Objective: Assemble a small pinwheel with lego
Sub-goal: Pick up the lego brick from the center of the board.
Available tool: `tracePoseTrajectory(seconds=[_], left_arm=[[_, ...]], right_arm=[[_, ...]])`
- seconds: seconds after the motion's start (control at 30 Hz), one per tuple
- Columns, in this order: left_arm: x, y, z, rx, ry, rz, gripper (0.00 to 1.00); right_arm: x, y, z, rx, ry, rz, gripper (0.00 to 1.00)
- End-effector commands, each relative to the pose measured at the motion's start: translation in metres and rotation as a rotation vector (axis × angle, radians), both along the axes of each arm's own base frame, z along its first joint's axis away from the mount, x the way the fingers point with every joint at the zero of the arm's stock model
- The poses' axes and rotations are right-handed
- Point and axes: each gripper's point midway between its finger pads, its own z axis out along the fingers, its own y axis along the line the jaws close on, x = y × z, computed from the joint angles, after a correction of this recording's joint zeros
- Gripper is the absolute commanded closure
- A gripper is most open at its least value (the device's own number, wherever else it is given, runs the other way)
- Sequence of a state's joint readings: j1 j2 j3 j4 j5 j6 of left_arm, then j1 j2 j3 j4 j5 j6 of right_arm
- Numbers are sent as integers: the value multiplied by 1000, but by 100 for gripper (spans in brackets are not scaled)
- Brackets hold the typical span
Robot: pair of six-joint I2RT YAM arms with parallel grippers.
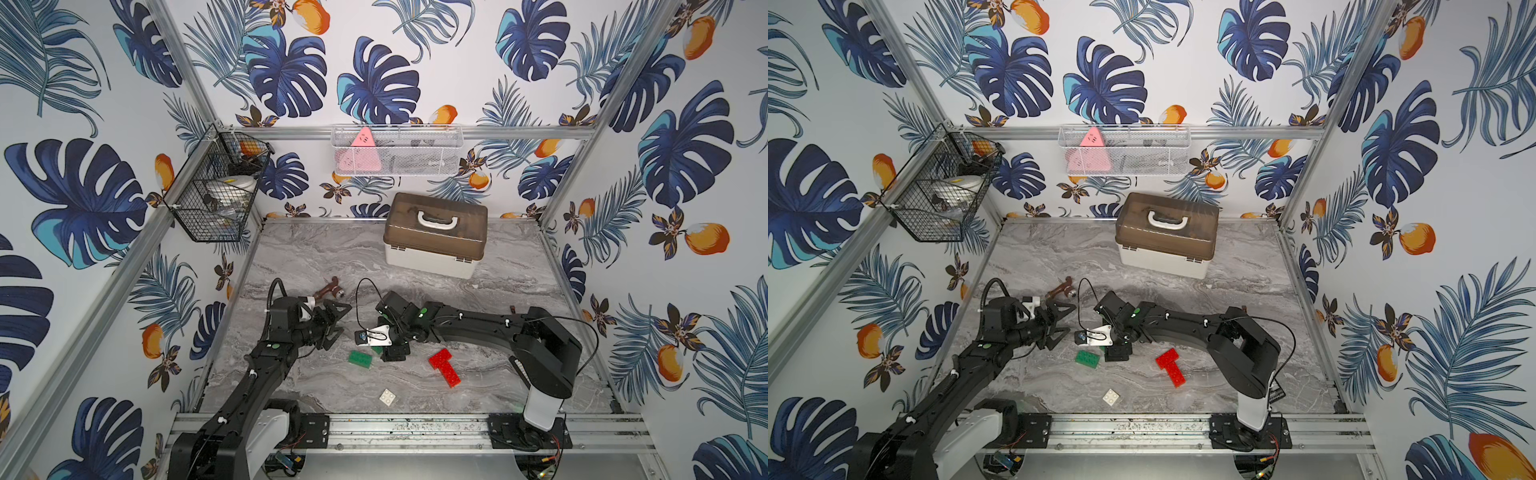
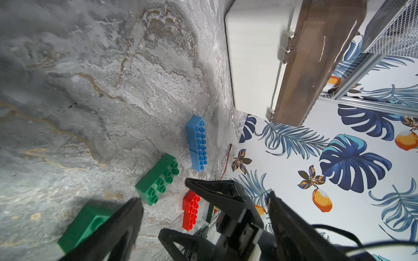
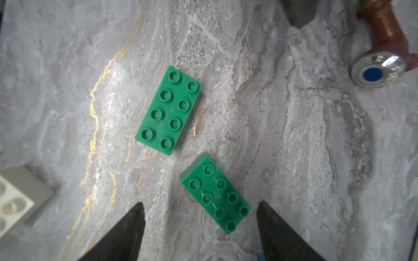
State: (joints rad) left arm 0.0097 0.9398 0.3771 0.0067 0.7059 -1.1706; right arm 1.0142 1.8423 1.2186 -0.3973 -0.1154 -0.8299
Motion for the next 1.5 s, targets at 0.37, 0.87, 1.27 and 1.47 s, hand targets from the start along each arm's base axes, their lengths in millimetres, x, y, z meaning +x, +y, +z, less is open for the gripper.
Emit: tracePoseTrajectory(seconds=[0.37,0.87,1.27,1.47], left_arm=[[10,11,-3,7,-50,39,13],[11,12,-10,14,-37,27,13],[10,15,-11,32,-35,24,12],[7,15,-11,70,-24,-2,11]], right_arm=[[14,3,-30,-36,16,-25,25],[18,0,-30,-45,129,-50,55],[16,0,-34,-62,162,-63,71],[18,2,-32,-63,176,-87,79]])
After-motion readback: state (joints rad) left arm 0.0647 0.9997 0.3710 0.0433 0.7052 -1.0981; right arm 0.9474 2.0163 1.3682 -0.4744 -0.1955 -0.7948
